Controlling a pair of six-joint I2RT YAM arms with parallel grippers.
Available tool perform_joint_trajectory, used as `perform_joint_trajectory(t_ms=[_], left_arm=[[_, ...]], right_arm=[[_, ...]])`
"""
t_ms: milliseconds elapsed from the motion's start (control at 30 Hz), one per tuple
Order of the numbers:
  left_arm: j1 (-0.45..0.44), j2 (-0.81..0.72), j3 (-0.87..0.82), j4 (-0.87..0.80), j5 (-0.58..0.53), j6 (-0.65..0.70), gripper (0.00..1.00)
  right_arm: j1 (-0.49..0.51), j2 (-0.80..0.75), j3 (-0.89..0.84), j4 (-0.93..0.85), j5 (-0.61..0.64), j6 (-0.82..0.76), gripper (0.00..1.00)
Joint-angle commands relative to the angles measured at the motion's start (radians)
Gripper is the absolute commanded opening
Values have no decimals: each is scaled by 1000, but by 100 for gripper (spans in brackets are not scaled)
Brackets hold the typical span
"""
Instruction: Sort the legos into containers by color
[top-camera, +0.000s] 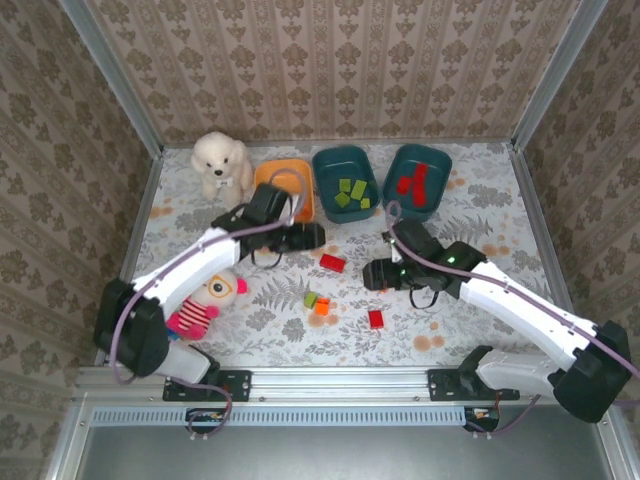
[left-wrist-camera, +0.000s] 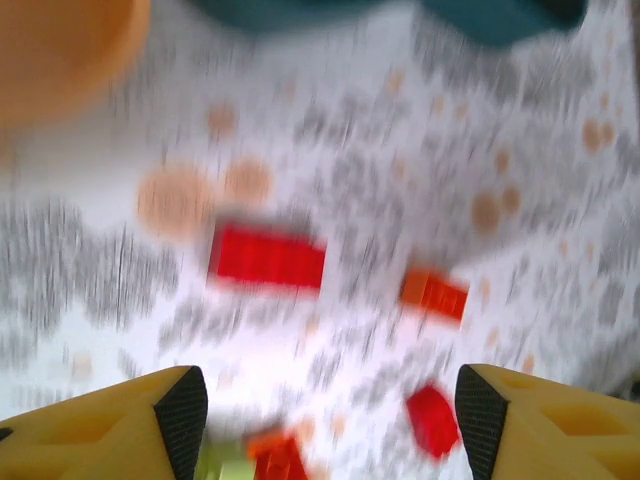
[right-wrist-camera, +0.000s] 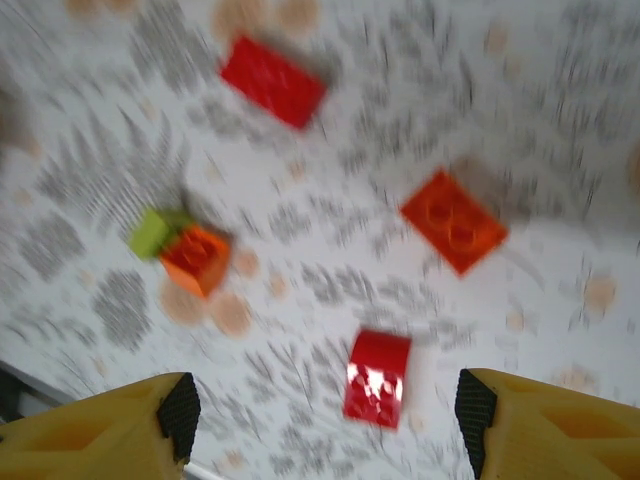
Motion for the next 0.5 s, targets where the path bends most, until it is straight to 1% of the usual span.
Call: perform_joint_trajectory(t_ms=[0,100,233,333,467], left_arm=[[-6,-153,-122,24,97,-30,71],[-10,-264,-199,-12,100,-39,73],[-8,-365,-254,-35,109,-52,73],[-8,-409,-275,-31,126,-56,75],[-8,-431,-291,-38,132,-58,75]], right_arm=[[51,93,-30,-114,43,70,70],[100,194,-37,-93,32,101,70],[118,325,-40,-69,25,138,69],[118,371,-44,-22,11,144,67],[118,431,-36,8,-1,152,63]])
